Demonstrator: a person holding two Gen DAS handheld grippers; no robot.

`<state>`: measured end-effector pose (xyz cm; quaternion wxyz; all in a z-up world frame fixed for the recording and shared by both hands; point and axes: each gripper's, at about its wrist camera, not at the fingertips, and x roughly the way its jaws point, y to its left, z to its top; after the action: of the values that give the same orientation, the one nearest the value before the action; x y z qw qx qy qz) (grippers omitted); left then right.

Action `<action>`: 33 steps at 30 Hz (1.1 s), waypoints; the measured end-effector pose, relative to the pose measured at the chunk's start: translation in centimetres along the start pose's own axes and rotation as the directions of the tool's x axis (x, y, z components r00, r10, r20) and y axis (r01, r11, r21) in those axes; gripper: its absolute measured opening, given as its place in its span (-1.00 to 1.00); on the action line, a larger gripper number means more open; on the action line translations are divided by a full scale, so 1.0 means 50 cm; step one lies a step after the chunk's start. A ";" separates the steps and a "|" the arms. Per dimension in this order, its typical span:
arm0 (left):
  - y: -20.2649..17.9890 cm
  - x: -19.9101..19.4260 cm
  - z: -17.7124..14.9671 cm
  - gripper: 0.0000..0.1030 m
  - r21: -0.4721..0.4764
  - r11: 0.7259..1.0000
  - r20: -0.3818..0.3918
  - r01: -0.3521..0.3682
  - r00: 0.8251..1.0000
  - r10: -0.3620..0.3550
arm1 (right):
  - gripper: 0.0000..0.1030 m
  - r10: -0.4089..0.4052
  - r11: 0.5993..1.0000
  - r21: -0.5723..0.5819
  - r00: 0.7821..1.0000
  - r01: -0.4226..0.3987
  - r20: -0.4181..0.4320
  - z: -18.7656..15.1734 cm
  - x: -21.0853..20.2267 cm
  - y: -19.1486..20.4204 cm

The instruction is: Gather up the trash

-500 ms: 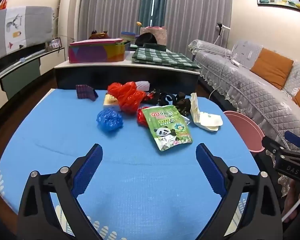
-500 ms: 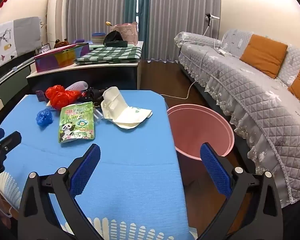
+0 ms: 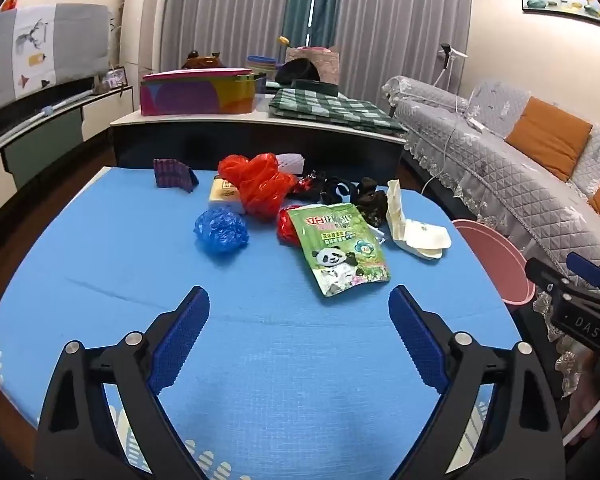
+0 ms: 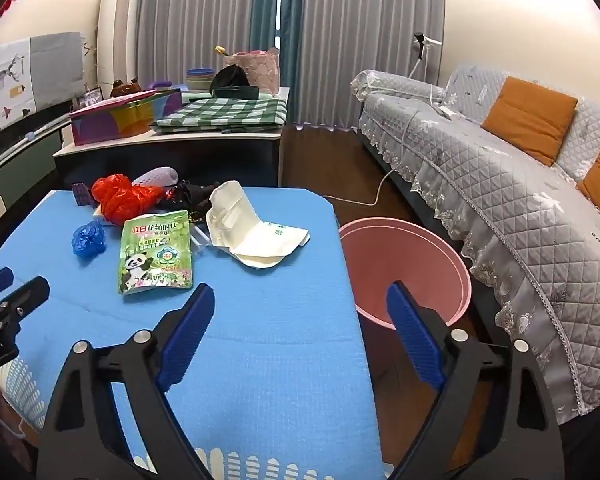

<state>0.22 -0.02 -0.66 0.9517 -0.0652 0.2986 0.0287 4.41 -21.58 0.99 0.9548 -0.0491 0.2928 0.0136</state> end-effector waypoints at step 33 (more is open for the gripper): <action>-0.008 -0.004 -0.001 0.71 0.021 1.000 0.010 0.011 1.000 -0.011 | 0.66 0.020 1.000 -0.008 0.999 -0.020 0.026 0.005 -0.022 0.004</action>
<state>0.08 -0.45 -0.53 0.9540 -0.0567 0.2938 0.0207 3.63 -21.35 1.83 0.9582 -0.0499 0.2806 0.0248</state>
